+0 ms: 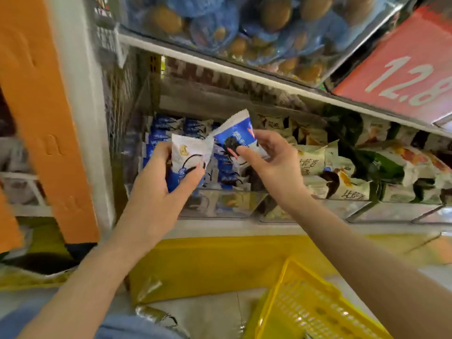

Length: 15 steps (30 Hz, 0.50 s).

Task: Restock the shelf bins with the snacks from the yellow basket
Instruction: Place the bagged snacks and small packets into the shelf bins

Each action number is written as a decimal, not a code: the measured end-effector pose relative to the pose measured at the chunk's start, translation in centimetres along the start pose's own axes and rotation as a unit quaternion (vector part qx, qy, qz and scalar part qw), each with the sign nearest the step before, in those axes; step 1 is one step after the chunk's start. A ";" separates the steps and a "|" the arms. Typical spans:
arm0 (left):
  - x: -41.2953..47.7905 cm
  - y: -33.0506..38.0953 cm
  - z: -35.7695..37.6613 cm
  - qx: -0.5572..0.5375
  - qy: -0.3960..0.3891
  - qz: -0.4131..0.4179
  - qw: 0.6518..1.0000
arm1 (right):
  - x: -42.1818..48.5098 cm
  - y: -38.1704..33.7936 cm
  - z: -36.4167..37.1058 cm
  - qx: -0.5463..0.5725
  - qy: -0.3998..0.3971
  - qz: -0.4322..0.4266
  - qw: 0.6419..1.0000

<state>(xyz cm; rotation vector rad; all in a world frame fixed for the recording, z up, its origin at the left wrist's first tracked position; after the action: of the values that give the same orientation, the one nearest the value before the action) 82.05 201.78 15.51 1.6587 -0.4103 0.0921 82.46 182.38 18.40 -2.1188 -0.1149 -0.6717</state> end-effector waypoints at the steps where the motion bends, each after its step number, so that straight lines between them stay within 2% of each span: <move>1: 0.1 -0.1 -1.0 -0.004 0.016 0.001 1.000 | 1.5 0.3 1.5 -0.005 -0.003 -0.002 1.000; 6: 0.3 -1.9 -4.3 -0.035 0.068 -0.036 0.996 | 8.5 1.9 8.6 -0.119 -0.052 -0.011 0.992; 10: 0.7 -2.8 -6.0 -0.064 0.097 -0.066 0.991 | 12.1 4.0 12.3 -0.147 -0.075 0.034 0.986; 13: 1.0 -2.8 -6.5 -0.080 0.106 -0.064 0.989 | 12.8 6.4 14.8 -0.169 -0.147 0.065 0.972; 15: 1.2 -2.8 -6.6 -0.083 0.110 -0.062 0.989 | 13.1 7.3 15.4 -0.161 -0.162 0.070 0.971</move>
<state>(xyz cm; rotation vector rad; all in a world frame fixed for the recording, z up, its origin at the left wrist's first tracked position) 85.19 208.20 14.11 1.4872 -0.1440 0.1430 102.41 187.84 12.53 -2.5105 -0.0360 -0.2677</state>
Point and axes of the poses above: each hand's wrist, its own x-axis towards the middle knuckle, its own z-axis out of the palm, y = z × x, the point moved 9 cm from there along x, towards the middle knuckle, and after that the axes turned 6 degrees about -z, right-handed, at the moved point
